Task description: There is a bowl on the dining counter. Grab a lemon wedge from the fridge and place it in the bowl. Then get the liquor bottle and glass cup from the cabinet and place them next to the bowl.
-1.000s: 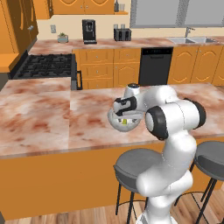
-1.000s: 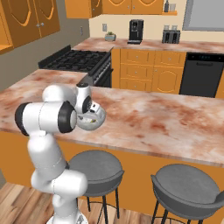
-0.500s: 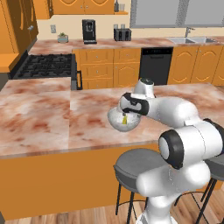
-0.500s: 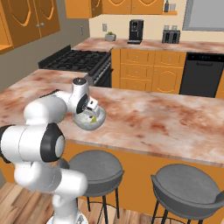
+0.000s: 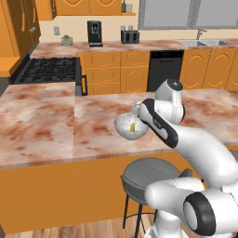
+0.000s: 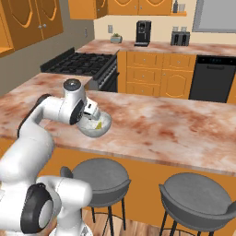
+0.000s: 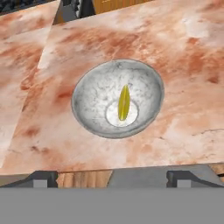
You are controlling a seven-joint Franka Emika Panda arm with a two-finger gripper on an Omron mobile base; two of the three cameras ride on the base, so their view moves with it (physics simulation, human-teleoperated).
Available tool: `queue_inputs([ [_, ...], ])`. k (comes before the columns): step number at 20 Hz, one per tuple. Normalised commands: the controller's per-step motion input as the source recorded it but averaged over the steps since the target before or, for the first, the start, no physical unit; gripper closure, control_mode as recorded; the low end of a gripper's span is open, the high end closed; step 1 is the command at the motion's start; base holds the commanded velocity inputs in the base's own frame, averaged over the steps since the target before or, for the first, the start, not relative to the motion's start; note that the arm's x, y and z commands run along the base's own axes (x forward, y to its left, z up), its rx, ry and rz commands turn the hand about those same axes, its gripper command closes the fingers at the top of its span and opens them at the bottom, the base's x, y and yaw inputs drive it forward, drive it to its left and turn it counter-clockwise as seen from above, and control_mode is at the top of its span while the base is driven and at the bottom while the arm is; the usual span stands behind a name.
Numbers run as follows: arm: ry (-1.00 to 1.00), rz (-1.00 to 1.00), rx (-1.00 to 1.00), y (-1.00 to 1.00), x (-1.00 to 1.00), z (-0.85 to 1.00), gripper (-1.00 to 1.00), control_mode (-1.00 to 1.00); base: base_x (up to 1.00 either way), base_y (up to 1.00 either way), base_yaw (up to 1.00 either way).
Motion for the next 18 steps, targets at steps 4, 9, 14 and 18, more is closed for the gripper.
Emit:
queue_inputs([
  [4, -0.14, 0.0, 0.03, 0.0, -0.91, 0.77, -1.0, -1.0, 0.0, 0.0, 0.0],
  [9, -0.12, -0.01, 0.03, -0.05, -0.93, 0.53, -1.0, -1.0, 0.0, 0.0, 0.0],
  [14, -0.06, -0.05, 0.03, -0.09, -0.89, 0.07, -1.0, -1.0, 0.0, 0.0, 0.0],
  [18, -0.09, -0.06, 0.0, 0.0, -0.87, 0.0, -1.0, -1.0, 0.0, 0.0, 0.0],
])
